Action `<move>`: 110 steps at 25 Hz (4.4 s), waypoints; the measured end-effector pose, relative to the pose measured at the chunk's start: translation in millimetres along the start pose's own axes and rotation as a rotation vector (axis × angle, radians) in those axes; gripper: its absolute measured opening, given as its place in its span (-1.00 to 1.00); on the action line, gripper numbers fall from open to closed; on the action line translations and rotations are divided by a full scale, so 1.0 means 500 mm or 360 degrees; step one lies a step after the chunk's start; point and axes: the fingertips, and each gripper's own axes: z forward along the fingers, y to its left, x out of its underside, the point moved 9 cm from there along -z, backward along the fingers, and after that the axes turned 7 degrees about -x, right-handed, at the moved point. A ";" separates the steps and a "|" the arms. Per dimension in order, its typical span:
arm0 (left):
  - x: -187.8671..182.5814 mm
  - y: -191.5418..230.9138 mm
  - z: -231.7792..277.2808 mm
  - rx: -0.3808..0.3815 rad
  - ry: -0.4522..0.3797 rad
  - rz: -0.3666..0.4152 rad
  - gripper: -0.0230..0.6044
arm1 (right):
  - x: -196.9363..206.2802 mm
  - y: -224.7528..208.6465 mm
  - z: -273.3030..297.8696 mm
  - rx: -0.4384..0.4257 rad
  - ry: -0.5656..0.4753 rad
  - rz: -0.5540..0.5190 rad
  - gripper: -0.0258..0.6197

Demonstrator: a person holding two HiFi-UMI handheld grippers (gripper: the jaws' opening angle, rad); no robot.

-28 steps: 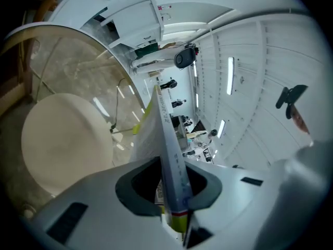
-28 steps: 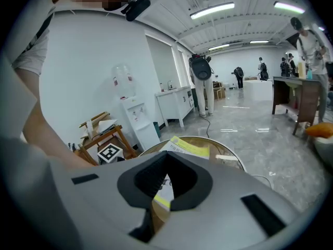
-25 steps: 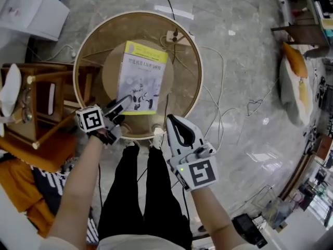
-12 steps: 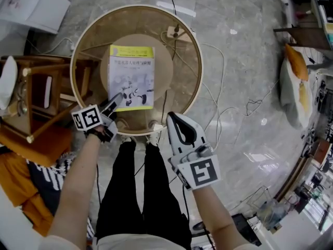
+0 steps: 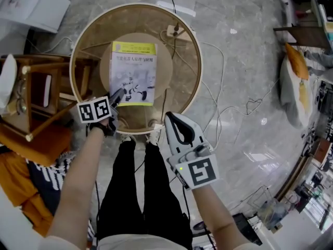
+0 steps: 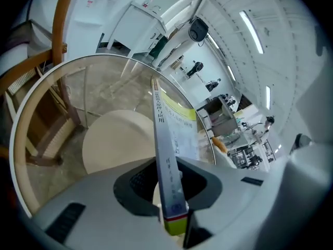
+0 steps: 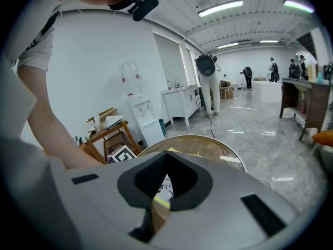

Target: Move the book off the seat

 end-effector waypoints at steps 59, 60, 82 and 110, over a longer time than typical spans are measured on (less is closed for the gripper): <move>-0.049 -0.292 -0.604 -0.0339 -0.0651 0.0460 -0.88 | -0.266 0.146 -0.320 -0.0006 -0.0311 -0.0092 -0.86; -0.052 -0.306 -0.624 -0.0339 -0.0682 0.0488 -0.88 | -0.270 0.143 -0.327 -0.0006 -0.0322 -0.0082 -0.86; -0.125 -0.570 -0.913 -0.0120 -0.1343 0.0886 -0.88 | -0.418 0.092 -0.485 0.0068 -0.0678 -0.0142 -0.86; -0.059 -0.590 -1.154 -0.0032 -0.1887 0.0857 -0.88 | -0.463 0.128 -0.618 0.0369 -0.0852 -0.0216 -0.86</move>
